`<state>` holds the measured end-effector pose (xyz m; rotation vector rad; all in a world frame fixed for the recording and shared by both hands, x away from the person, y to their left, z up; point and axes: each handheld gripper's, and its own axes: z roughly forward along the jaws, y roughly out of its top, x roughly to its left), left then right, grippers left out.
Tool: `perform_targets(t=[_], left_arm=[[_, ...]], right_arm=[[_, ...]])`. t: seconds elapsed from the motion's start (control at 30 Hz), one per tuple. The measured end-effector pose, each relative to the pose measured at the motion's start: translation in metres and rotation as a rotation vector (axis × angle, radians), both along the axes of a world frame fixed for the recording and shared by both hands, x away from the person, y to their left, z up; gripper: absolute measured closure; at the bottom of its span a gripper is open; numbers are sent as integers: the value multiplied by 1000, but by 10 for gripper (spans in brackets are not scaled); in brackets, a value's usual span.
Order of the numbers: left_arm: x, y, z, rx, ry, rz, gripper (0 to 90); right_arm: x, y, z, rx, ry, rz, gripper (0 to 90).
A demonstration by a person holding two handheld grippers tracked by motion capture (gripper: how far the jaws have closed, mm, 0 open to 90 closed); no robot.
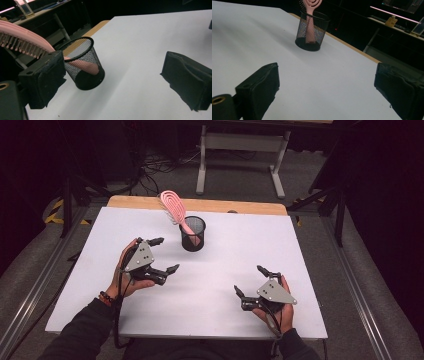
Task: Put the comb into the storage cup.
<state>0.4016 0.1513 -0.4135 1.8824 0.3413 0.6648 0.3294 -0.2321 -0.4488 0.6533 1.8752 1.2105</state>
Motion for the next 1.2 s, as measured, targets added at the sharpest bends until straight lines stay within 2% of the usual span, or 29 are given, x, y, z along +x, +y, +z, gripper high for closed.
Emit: perform_targets(t=[0.07, 0.17, 0.27, 0.37, 0.47, 0.8, 1.0, 1.03, 1.2], left_arm=[[-3, 0, -1, 15, -9, -6, 61], [-8, 2, -4, 14, -2, -12, 59], [-12, 4, -8, 23, -17, -5, 57], [-14, 8, -12, 16, -6, -9, 53], [-16, 11, -14, 23, -18, -7, 48], [-26, 25, -25, 33, -3, -10, 38], [-32, 34, -30, 40, 19, -5, 33], [-34, 36, -30, 27, 19, 0, 33], [-39, 41, -31, 25, 10, 1, 35]], right_arm=[[0, 0, 0, -6, -2, 0, 70], [-1, 0, 0, -6, -3, -1, 70], [-1, 0, 0, -7, -6, -1, 70], [-2, 0, 1, -10, -15, -7, 70], [-2, -2, 2, -2, -13, -13, 70], [-1, -6, 2, 10, -2, -34, 70], [-2, -4, 1, -9, -10, -36, 70], [-2, -4, 1, -14, -10, -43, 70], [-3, -6, 2, -8, -8, -51, 70]])
